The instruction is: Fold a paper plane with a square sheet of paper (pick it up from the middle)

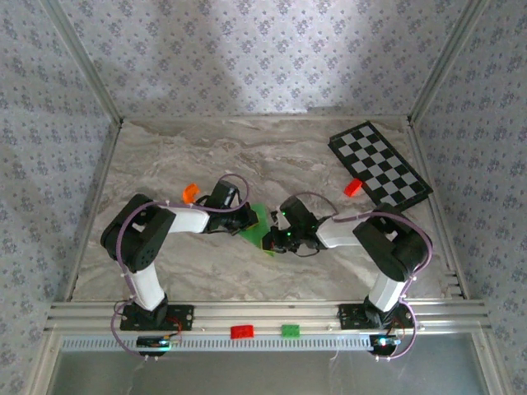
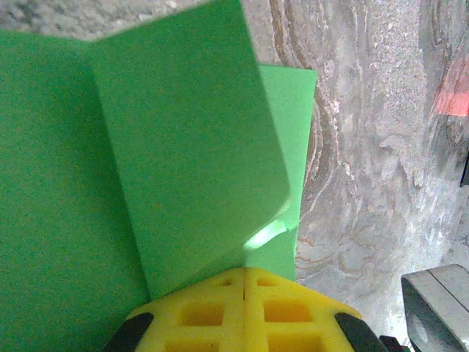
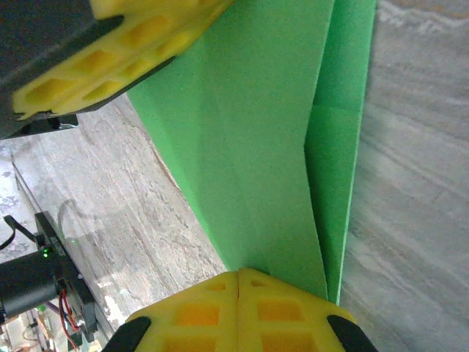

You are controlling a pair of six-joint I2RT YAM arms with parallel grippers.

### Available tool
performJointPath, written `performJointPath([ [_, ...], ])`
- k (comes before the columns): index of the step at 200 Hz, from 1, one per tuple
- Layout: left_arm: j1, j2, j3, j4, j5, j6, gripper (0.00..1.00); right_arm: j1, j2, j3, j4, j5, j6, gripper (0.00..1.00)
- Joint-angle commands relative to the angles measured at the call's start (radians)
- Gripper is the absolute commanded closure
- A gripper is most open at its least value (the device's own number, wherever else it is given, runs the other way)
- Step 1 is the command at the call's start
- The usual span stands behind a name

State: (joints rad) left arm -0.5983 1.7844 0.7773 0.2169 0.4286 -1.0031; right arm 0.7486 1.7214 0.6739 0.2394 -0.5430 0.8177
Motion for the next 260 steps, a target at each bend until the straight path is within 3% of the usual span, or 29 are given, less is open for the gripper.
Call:
performJointPath([
  [1,-0.01,0.053,-0.018,-0.097,-0.034,0.02,0.94,0.001,0.03,-0.077,0.026,0.003,0.054,0.99],
  [211,-0.004,0.056,-0.065,-0.047,-0.047,-0.012,0.95,0.046,-0.192,-0.249,-0.002,0.01,0.096,0.96],
  [242,-0.006,0.053,-0.063,-0.056,-0.046,-0.005,0.95,0.014,-0.353,-0.209,-0.043,0.087,0.109,1.0],
  [260,-0.011,0.054,-0.061,-0.056,-0.044,-0.004,0.95,-0.025,-0.339,-0.134,-0.066,0.084,0.077,1.0],
])
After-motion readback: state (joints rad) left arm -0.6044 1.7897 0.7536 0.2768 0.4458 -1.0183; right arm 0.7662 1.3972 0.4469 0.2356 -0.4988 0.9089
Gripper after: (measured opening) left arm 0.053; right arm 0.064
